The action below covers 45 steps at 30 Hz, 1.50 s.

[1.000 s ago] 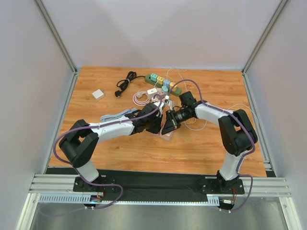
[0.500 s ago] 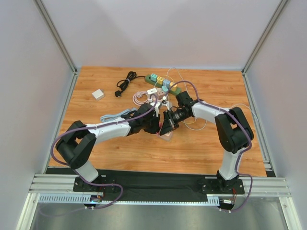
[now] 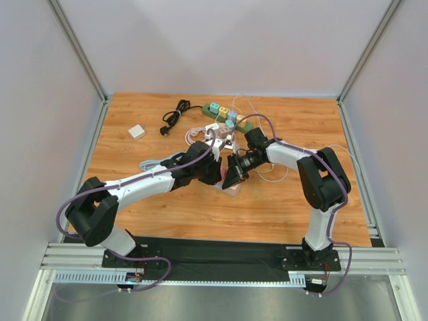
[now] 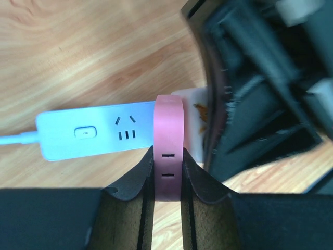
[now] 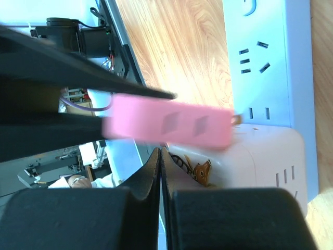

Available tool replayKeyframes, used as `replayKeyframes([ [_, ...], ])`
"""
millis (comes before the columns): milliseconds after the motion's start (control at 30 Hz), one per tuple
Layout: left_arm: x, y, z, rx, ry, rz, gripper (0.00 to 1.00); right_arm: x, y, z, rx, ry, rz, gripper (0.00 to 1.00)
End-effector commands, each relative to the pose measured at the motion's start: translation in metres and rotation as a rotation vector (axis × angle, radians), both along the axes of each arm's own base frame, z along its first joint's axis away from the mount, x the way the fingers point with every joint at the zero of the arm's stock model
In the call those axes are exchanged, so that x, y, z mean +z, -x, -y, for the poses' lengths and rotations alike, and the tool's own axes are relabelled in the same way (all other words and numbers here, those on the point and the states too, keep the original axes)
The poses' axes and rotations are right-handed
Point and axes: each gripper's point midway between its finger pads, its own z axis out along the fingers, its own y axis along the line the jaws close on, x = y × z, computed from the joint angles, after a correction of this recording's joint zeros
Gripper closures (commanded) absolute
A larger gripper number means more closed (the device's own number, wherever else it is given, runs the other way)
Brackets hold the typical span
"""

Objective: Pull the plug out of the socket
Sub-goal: Remove the plug from the socket, then place the plug at the corner of the board.

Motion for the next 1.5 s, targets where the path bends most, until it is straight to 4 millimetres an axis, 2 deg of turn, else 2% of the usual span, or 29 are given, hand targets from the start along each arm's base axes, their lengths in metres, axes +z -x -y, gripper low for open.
replayKeyframes([
  [0,0.045,-0.008,0.007,-0.051,0.036,0.091,1.0,-0.084,-0.037,0.046,-0.124,0.347,0.121,1.0],
  [167,0.041,-0.011,0.002,-0.05,-0.018,0.092,1.0,-0.082,-0.038,0.045,-0.121,0.339,0.125,1.0],
  [267,0.041,-0.01,-0.007,-0.032,-0.04,0.106,1.0,-0.07,-0.038,0.041,-0.103,0.287,0.131,1.0],
  [333,0.045,-0.012,-0.017,-0.002,-0.06,0.132,1.0,-0.053,-0.036,0.035,-0.057,0.197,0.151,1.0],
  [367,0.041,-0.01,-0.023,0.004,-0.078,0.128,1.0,-0.041,-0.032,0.03,-0.035,0.129,0.14,1.0],
  [433,0.044,-0.01,-0.031,0.024,-0.084,0.144,1.0,-0.022,-0.03,0.028,0.012,0.044,0.168,1.0],
  [500,0.038,-0.009,-0.041,0.049,-0.091,0.134,1.0,-0.005,-0.025,0.027,0.025,-0.033,0.149,1.0],
  [533,0.043,-0.009,-0.045,0.063,-0.076,0.142,1.0,0.003,-0.024,0.027,0.045,-0.065,0.181,1.0],
  [600,0.037,-0.009,-0.055,0.101,-0.059,0.125,1.0,0.015,-0.023,0.026,0.051,-0.099,0.195,1.0],
  [667,0.042,-0.009,-0.064,0.143,0.001,0.131,1.0,0.031,-0.022,0.026,0.061,-0.13,0.242,1.0],
  [700,0.037,-0.01,-0.068,0.152,0.0,0.126,1.0,0.031,-0.022,0.027,0.061,-0.131,0.245,1.0],
  [800,0.046,-0.014,-0.083,0.217,0.071,0.142,1.0,0.049,-0.021,0.028,0.068,-0.144,0.322,1.0],
  [1133,0.061,-0.037,-0.139,0.412,0.218,0.158,1.0,0.07,-0.025,0.038,0.06,-0.107,0.475,1.0],
  [1233,0.067,-0.051,-0.165,0.489,0.268,0.17,1.0,0.074,-0.025,0.041,0.057,-0.094,0.508,1.0],
  [1300,0.069,-0.056,-0.172,0.512,0.304,0.156,1.0,0.077,-0.026,0.043,0.055,-0.082,0.532,1.0],
  [1333,0.07,-0.062,-0.185,0.55,0.317,0.158,1.0,0.079,-0.026,0.043,0.058,-0.082,0.547,1.0],
  [1400,0.07,-0.068,-0.192,0.566,0.355,0.139,1.0,0.082,-0.026,0.045,0.055,-0.073,0.568,1.0],
  [1467,0.077,-0.08,-0.207,0.615,0.412,0.153,1.0,0.084,-0.027,0.047,0.05,-0.063,0.587,1.0],
])
